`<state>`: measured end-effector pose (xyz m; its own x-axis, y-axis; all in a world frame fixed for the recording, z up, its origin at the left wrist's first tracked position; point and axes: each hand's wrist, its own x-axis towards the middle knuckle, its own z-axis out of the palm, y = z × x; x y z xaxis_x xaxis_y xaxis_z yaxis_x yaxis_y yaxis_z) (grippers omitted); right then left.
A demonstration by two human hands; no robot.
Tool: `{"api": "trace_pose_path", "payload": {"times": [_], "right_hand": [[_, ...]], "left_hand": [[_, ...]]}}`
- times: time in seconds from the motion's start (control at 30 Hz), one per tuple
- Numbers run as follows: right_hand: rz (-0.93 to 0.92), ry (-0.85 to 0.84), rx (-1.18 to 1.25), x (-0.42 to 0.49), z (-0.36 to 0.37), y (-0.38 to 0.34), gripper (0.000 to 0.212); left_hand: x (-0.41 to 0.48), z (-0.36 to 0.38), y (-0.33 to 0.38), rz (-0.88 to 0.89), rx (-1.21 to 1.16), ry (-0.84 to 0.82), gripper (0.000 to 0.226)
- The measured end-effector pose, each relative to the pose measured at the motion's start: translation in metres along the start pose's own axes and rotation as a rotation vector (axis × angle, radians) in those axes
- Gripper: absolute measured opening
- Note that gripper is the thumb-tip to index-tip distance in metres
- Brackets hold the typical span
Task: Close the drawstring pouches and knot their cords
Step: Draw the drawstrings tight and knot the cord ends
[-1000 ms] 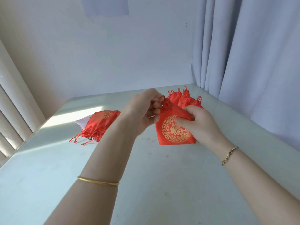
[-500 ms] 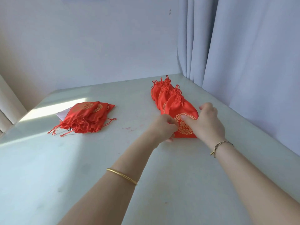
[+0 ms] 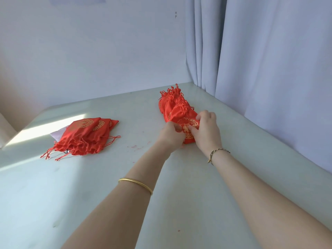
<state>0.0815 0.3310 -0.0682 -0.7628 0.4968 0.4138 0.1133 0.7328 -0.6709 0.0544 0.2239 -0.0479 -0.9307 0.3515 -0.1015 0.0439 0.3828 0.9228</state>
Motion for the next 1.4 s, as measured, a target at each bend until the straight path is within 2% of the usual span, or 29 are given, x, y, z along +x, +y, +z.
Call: {"api": "trace_pose_path", "payload": {"times": [0.13, 0.33, 0.43, 0.5, 0.6, 0.7, 0.8, 0.9, 1.0, 1.4], "right_hand": [[-0.017, 0.097, -0.017, -0.005, -0.007, -0.001, 0.022], [-0.022, 0.07, -0.039, -0.016, -0.013, -0.001, 0.017], [-0.035, 0.112, -0.059, -0.019, -0.015, 0.0, 0.016], [0.041, 0.104, -0.114, -0.019, -0.018, 0.001, 0.022], [0.158, -0.026, -0.159, -0.02, -0.018, 0.006, 0.035], [0.093, -0.054, -0.075, -0.019, -0.013, 0.008, 0.032], [0.038, -0.082, -0.049, -0.018, -0.007, 0.003, 0.038], [0.025, -0.095, -0.076, -0.014, 0.0, 0.001, 0.047], [0.035, -0.081, -0.121, -0.012, 0.004, 0.001, 0.048], [0.0, 0.046, -0.109, -0.025, -0.005, -0.005, 0.037]], "left_hand": [[0.0, -0.007, -0.001, 0.019, -0.056, 0.008, 0.024], [-0.016, -0.012, -0.004, 0.018, -0.081, -0.048, 0.018], [-0.016, -0.013, -0.009, 0.037, -0.022, 0.013, 0.016], [-0.015, -0.014, -0.01, 0.055, 0.034, 0.055, 0.014], [-0.016, -0.012, -0.008, 0.05, 0.092, 0.033, 0.019], [-0.016, -0.01, -0.006, 0.039, 0.092, 0.021, 0.021], [-0.016, -0.008, -0.007, 0.028, 0.075, 0.009, 0.037], [-0.013, -0.006, -0.007, 0.023, 0.048, -0.008, 0.049], [-0.007, -0.006, -0.006, 0.002, 0.012, -0.009, 0.053], [-0.018, -0.015, -0.012, 0.005, -0.094, 0.078, 0.033]]}}
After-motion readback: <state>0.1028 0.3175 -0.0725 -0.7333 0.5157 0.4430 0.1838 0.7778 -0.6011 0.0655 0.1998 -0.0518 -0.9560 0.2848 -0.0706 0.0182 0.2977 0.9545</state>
